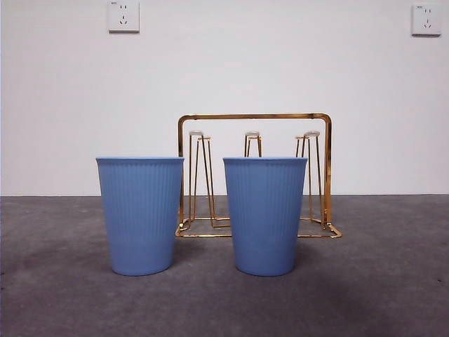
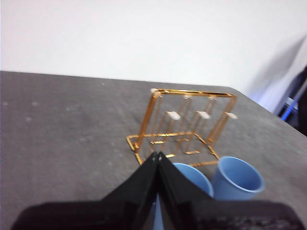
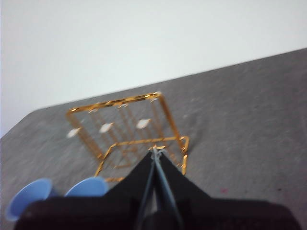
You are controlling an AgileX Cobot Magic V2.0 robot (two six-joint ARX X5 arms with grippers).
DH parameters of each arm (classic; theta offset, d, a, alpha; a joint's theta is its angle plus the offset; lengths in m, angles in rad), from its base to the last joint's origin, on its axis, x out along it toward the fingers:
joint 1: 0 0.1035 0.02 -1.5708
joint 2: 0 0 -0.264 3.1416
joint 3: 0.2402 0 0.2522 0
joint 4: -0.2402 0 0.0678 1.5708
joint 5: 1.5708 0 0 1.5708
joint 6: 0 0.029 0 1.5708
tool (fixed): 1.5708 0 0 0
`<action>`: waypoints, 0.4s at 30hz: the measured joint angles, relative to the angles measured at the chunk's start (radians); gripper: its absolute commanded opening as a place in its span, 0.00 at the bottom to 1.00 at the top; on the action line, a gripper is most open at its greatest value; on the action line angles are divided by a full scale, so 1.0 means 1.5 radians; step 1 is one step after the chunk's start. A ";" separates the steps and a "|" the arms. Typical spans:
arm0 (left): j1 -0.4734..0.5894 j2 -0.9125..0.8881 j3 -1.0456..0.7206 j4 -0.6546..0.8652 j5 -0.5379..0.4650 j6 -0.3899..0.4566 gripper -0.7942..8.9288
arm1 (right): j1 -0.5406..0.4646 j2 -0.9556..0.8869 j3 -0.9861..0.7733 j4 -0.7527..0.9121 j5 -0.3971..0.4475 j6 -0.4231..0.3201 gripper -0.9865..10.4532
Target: Pick up cup 1,put cup 1 in the cup rack,pick up cup 2,put cup 2 in the cup rack
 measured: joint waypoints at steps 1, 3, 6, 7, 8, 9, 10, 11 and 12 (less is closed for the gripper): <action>0.000 0.012 0.018 -0.019 0.005 0.001 0.08 | 0.000 0.014 0.021 -0.022 -0.010 -0.004 0.08; 0.000 0.041 0.058 -0.063 0.024 0.008 0.08 | 0.000 0.049 0.071 -0.076 -0.032 -0.018 0.08; -0.001 0.084 0.115 -0.122 0.051 0.025 0.08 | 0.000 0.099 0.140 -0.153 -0.056 -0.043 0.08; -0.002 0.097 0.133 -0.140 0.059 0.032 0.08 | 0.000 0.114 0.158 -0.175 -0.064 -0.051 0.08; -0.004 0.112 0.153 -0.161 0.067 0.040 0.08 | 0.000 0.131 0.180 -0.201 -0.073 -0.062 0.08; -0.007 0.124 0.171 -0.180 0.073 0.048 0.08 | 0.000 0.146 0.198 -0.224 -0.082 -0.071 0.08; -0.011 0.139 0.190 -0.203 0.079 0.057 0.08 | 0.000 0.163 0.218 -0.249 -0.090 -0.083 0.08; -0.014 0.153 0.210 -0.226 0.082 0.067 0.08 | 0.000 0.180 0.238 -0.276 -0.097 -0.095 0.08; -0.017 0.167 0.228 -0.249 0.084 0.077 0.08 | 0.000 0.196 0.256 -0.303 -0.101 -0.108 0.08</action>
